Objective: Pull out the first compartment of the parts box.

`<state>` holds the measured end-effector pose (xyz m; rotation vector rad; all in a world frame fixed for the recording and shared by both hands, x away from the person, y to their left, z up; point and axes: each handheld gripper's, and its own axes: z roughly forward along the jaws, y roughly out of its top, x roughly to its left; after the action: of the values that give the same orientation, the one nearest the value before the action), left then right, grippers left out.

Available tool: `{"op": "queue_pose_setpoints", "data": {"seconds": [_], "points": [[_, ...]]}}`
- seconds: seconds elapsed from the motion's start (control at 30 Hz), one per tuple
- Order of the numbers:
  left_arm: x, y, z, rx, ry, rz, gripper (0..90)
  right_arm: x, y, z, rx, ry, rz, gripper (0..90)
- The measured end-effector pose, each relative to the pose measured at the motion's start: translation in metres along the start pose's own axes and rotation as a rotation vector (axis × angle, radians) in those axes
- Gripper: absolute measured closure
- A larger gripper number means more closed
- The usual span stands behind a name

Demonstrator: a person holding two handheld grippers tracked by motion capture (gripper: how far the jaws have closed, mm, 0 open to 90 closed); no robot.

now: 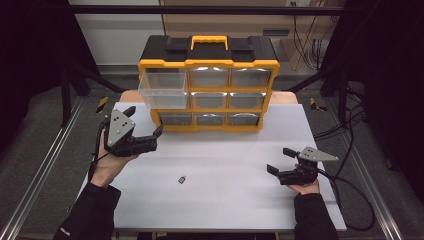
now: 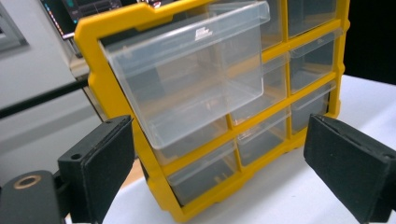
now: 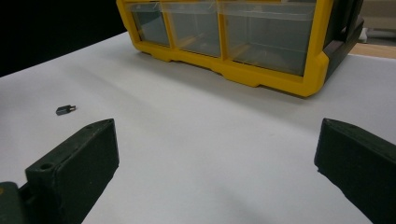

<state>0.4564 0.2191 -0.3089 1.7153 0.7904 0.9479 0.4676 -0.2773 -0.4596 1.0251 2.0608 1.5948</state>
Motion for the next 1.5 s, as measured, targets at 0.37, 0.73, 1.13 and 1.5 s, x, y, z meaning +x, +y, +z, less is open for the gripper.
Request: {"op": "queue_pose_setpoints", "data": {"seconds": [0.37, 0.73, 1.13, 1.5], "points": [[0.001, -0.036, 0.000, 0.015, -0.047, -0.133, 6.8, 0.000, 0.000, 0.000, 0.003, -0.002, -0.001, 0.3], [-0.002, -0.067, 0.004, 0.076, -0.073, -0.175, 4.6, 0.000, -0.001, 0.001, 0.007, 0.001, 0.001, 0.3], [-0.006, -0.085, 0.007, 0.139, -0.104, -0.173, 1.5, 0.000, 0.000, 0.000, 0.002, 0.003, 0.003, 0.3], [-0.006, -0.097, 0.012, 0.177, -0.126, -0.198, 0.2, 0.001, -0.001, 0.002, 0.008, 0.005, 0.004, 0.3]]}}
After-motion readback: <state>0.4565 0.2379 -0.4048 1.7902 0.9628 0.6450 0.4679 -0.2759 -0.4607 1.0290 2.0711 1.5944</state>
